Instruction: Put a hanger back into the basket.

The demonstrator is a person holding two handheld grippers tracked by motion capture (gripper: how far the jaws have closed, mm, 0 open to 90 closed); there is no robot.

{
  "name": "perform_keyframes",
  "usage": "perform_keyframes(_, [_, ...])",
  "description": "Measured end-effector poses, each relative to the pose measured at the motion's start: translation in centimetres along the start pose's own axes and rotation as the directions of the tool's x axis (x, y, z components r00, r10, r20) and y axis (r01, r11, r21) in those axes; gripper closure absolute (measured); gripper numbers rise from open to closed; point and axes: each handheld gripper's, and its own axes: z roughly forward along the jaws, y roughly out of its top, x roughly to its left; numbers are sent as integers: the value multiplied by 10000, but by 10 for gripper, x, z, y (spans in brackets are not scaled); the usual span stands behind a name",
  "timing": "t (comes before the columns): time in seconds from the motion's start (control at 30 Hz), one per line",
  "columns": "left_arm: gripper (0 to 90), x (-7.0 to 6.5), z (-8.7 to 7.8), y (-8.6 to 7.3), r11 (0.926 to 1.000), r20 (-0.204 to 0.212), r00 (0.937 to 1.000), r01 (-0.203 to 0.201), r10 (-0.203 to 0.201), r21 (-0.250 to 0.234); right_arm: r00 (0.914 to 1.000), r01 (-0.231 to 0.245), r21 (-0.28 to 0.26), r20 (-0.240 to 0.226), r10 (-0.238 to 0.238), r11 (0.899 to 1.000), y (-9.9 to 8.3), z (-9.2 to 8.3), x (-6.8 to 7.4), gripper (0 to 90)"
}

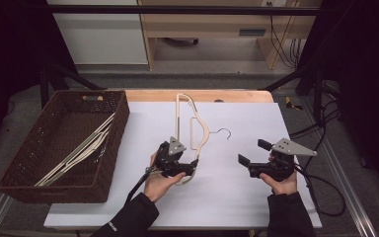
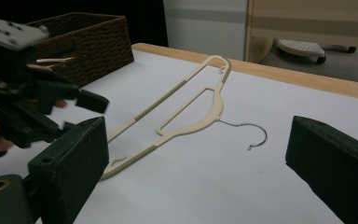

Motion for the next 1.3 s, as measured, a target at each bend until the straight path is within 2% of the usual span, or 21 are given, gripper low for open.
perform_keyframes(0.13, [382,-5,23,-5,9981,-83,9999,98,-93,612,10000,-10,-22,-33,10,10000,0,-1,0,64])
perform_keyframes(0.2, [420,-8,31,-7,9969,-255,9997,47,-27,781,10000,-34,-17,-36,34,10000,0,0,0,65])
perform_keyframes(0.27, [460,-11,36,-9,9959,-198,9998,-35,53,901,10000,-45,-23,-76,45,10000,0,1,1,65])
perform_keyframes(0.47, [584,-16,46,-13,9902,-542,9980,-250,327,1375,10000,-30,16,-65,30,10000,-1,2,1,66])
perform_keyframes(0.5, [596,-17,47,-14,9914,-552,9981,-214,287,1294,10000,-52,11,-72,52,10000,-1,2,1,66])
perform_keyframes(0.63, [640,-21,46,-14,9907,-682,9972,-199,293,1349,9999,-83,22,-61,83,10000,0,2,1,66])
perform_keyframes(0.73, [715,-20,46,-13,9891,-722,9974,76,31,1473,9999,-65,-15,-80,65,10000,0,2,1,67])
perform_keyframes(0.8, [735,-16,45,-11,9871,-525,9984,265,-184,1578,9999,-92,1,-66,92,10000,0,2,1,67])
perform_keyframes(0.87, [745,-14,43,-11,9847,-460,9987,301,-225,1717,9999,-26,-24,-125,26,10000,0,1,1,66])
perform_keyframes(1.0, [758,-13,37,-12,9796,-430,9991,44,43,2010,10000,-65,-14,-68,64,10000,0,0,1,67])
perform_keyframes(1.1, [771,-9,30,-14,9756,-219,9995,-164,217,2188,9999,-56,-12,-87,56,10000,0,0,1,71])
perform_keyframes(1.13, [775,-7,27,-15,9739,-123,9994,-285,321,2253,9999,-63,0,-122,63,10000,0,1,1,72])
perform_keyframes(1.17, [781,-4,24,-16,9745,-1,9997,-229,235,2232,9999,66,-6,-113,-66,10000,-1,1,0,75])
perform_keyframes(1.23, [787,3,17,-19,9684,241,9987,-487,442,2444,9998,-46,117,-174,49,9999,-2,3,1,82])
perform_keyframes(1.27, [787,6,15,-22,9704,286,9981,-595,543,2343,9999,-54,156,-155,56,9999,-2,4,1,85])
perform_keyframes(1.3, [788,10,11,-23,9676,372,9977,-634,560,2445,9998,17,226,-187,-12,9997,-3,6,0,91])
